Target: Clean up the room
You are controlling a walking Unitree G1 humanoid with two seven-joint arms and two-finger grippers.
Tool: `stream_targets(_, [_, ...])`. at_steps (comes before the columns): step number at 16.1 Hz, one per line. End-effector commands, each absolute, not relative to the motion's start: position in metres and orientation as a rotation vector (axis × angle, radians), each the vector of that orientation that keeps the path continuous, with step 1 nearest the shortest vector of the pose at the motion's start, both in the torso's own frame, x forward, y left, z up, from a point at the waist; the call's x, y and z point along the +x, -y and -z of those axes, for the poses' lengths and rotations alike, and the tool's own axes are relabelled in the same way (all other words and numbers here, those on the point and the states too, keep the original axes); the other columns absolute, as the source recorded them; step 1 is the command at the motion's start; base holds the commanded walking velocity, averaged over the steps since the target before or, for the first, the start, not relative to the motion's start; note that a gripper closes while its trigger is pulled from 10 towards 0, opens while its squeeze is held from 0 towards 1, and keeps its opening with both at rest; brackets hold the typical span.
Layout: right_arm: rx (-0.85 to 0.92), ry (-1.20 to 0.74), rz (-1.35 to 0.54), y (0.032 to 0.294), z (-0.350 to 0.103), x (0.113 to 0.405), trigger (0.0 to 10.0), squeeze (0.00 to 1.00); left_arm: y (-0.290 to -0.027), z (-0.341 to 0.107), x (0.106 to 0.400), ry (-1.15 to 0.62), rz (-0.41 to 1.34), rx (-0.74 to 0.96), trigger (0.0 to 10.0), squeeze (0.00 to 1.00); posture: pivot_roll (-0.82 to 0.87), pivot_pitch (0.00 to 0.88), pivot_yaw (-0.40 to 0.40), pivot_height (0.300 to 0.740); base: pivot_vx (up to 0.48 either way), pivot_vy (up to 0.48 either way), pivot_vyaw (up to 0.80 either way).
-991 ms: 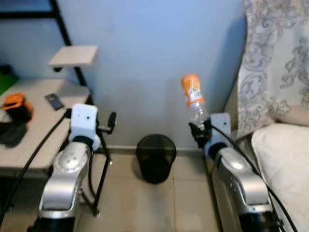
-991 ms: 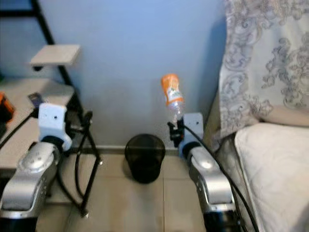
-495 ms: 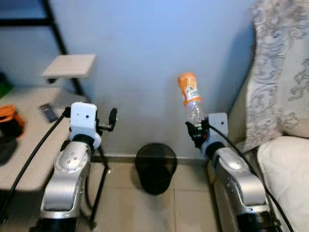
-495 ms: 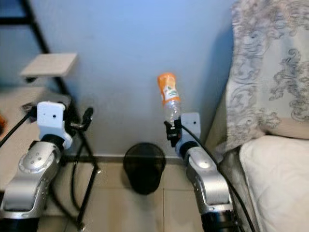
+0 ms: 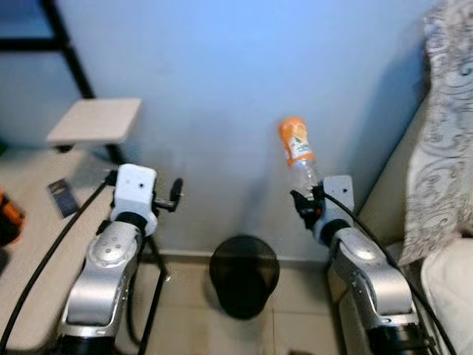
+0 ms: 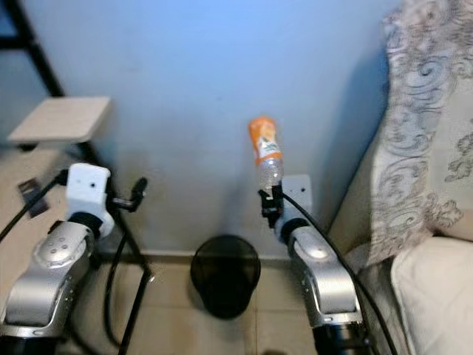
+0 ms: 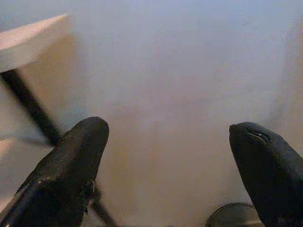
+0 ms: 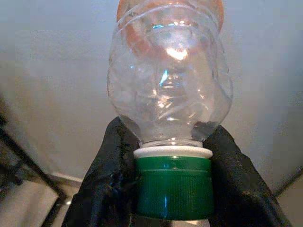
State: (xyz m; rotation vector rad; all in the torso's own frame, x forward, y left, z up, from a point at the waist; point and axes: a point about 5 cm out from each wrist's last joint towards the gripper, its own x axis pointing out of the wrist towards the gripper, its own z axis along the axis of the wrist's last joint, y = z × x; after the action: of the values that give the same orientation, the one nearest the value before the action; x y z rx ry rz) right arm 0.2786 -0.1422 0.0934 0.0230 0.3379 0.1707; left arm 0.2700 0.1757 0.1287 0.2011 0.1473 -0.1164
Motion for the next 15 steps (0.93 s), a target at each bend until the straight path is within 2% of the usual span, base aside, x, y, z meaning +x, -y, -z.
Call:
stream_targets(1, [0.025,-0.355,-0.156,0.147,-0.092,0.278,10.0,0.00,-0.174,-0.128,0.269,-0.161,0.133,0.215,10.0,0.05,0.02,0.000,0.038,0.740,0.341,0.000,0.00])
stream_targets(4, [0.014,-0.377,-0.162,0.147,-0.090,0.277,10.0,0.00,-0.172,-0.126,0.267,-0.179,0.152,0.232,10.0,0.05,0.02,0.000,0.037,0.740,0.321,0.000,0.00])
stream_targets(8, [-0.082,-0.409,-0.309,0.154,-0.088,0.262,10.0,0.00,-0.168,-0.125,0.254,-0.191,0.249,0.261,10.0,0.03,0.02,0.000,0.027,0.740,0.000,0.000,0.00])
stream_targets(9, [-0.123,-0.420,-0.346,0.161,-0.086,0.260,10.0,0.00,-0.163,-0.121,0.244,-0.209,0.351,0.255,10.0,0.03,0.02,0.000,0.021,0.740,0.000,0.000,0.00])
stream_targets(11, [-0.177,-0.450,-0.380,0.164,-0.081,0.260,10.0,0.00,-0.162,-0.118,0.239,-0.228,0.410,0.264,10.0,0.03,0.03,0.000,0.012,0.740,0.000,0.000,0.00])
stream_targets(14, [-0.344,-0.590,-0.498,0.162,-0.050,0.283,10.0,0.00,-0.165,-0.101,0.229,-0.362,0.678,0.377,10.0,0.03,0.03,0.000,0.008,0.740,0.000,0.000,0.00])
stream_targets(15, [-0.373,-0.621,-0.522,0.159,-0.042,0.286,10.0,0.00,-0.166,-0.099,0.229,-0.376,0.719,0.396,10.0,0.02,0.03,0.000,0.009,0.740,0.000,0.000,0.00])
